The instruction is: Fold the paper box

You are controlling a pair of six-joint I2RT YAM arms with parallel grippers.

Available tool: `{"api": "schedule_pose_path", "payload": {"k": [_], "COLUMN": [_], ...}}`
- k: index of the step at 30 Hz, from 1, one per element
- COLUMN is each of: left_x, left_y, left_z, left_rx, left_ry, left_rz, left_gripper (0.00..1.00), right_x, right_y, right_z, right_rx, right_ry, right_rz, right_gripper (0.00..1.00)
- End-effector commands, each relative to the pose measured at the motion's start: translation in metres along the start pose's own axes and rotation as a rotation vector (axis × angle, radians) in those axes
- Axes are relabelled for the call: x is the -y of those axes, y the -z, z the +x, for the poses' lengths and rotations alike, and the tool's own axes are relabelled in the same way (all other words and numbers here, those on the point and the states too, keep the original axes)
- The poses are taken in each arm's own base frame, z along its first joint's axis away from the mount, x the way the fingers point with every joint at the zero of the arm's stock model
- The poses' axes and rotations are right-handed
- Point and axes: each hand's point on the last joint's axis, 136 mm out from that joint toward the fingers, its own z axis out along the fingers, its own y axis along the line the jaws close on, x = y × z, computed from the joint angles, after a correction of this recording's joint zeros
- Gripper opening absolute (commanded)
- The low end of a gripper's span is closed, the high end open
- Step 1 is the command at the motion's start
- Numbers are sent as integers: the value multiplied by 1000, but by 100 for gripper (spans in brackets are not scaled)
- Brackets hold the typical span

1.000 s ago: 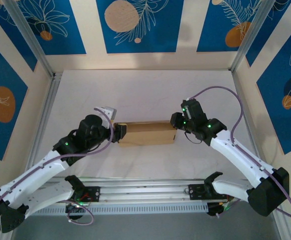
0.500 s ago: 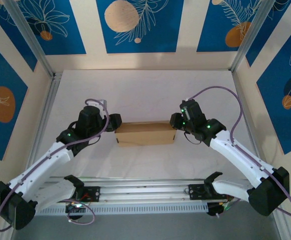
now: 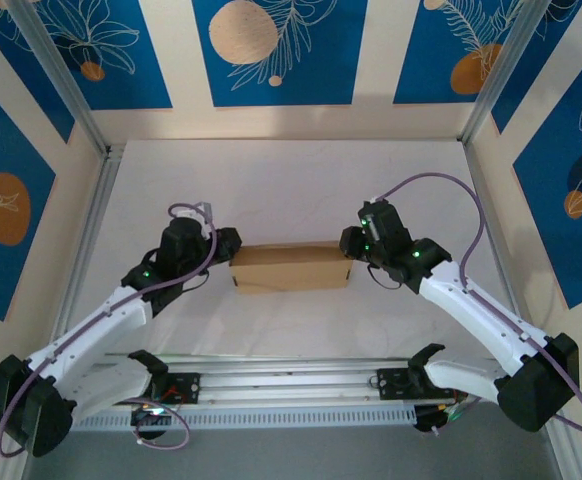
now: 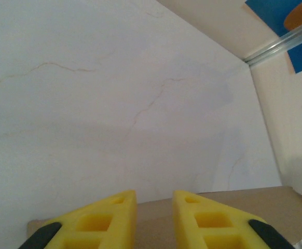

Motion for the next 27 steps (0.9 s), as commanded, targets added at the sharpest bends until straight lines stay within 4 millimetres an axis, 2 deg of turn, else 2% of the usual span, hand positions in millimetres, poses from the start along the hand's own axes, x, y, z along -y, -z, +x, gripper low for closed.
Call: {"api": "schedule_pose_path", "payload": {"k": [1, 5, 12, 18, 27], "left_x": [-18, -21, -9, 0, -13], "left_y": [1, 4, 8, 13, 11], "left_z": [18, 19, 13, 10, 29], "left_rx": [-20, -6, 7, -13, -110], "left_ry": [42, 41, -20, -140, -221], "left_rz": [-43, -57, -70, -111, -170], "left_gripper": [22, 18, 14, 19, 24], "right_x": [26, 28, 26, 25, 21], "right_y": [-11, -11, -11, -9, -7], "right_z": [35, 36, 35, 31, 26], "right_rx": [-108, -106, -97, -88, -86], "right_ry": [14, 16, 26, 43, 83], "right_rz": [101, 107, 104, 107, 101], "right_gripper": [26, 26, 26, 26, 32]}}
